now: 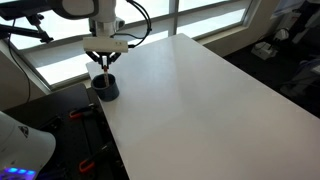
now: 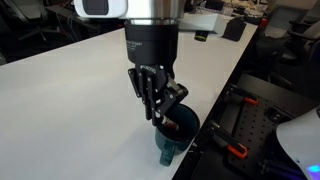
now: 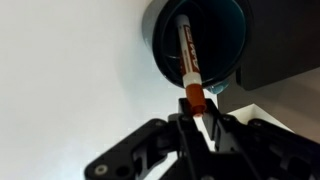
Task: Remove the marker from the mug cup and place it on the table
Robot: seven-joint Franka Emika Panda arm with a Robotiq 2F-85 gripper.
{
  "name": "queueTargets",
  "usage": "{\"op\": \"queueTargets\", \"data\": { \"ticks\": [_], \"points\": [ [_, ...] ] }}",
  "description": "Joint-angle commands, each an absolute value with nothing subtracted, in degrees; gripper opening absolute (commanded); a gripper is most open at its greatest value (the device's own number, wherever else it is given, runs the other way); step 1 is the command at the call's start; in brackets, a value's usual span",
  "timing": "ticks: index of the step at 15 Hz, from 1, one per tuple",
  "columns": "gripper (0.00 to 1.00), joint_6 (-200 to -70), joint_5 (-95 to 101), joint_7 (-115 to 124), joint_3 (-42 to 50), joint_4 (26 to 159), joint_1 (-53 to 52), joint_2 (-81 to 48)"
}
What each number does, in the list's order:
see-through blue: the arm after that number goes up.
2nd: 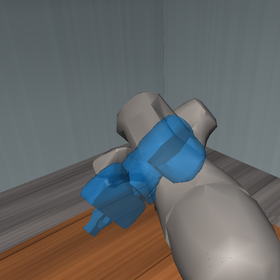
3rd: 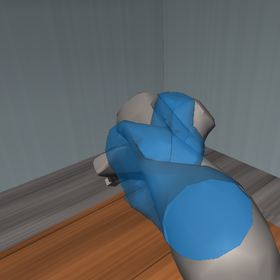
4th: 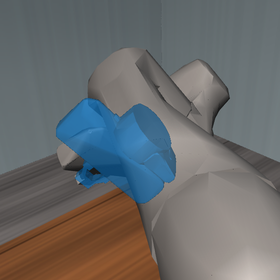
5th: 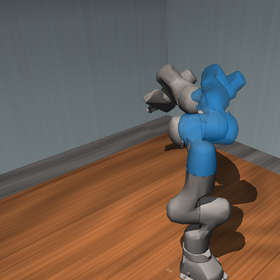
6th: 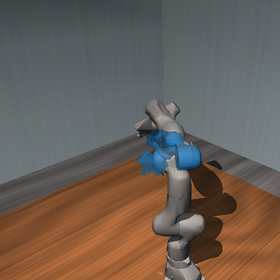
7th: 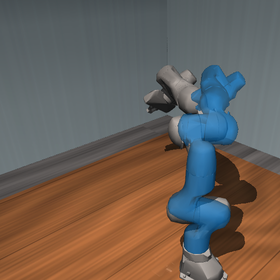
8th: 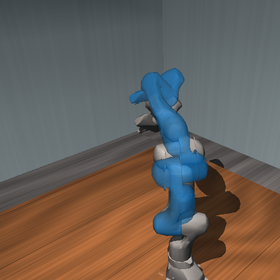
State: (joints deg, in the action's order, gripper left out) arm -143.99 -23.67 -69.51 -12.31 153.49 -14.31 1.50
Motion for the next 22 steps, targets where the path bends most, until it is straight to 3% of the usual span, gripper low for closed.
{"op": "queueTargets", "data": {
  "ticks": [1,12,22],
  "points": [
    [0.05,-141.74,-22.03,-65.71,-12.05,152.7,-13.86,4.68],
    [0.05,-128.61,-17.64,-53.92,-7.21,141.98,-11.97,12.44],
    [0.05,-130.41,-1.58,-32.11,-2.57,129.37,-3.96,-6.87]
  ]
}}
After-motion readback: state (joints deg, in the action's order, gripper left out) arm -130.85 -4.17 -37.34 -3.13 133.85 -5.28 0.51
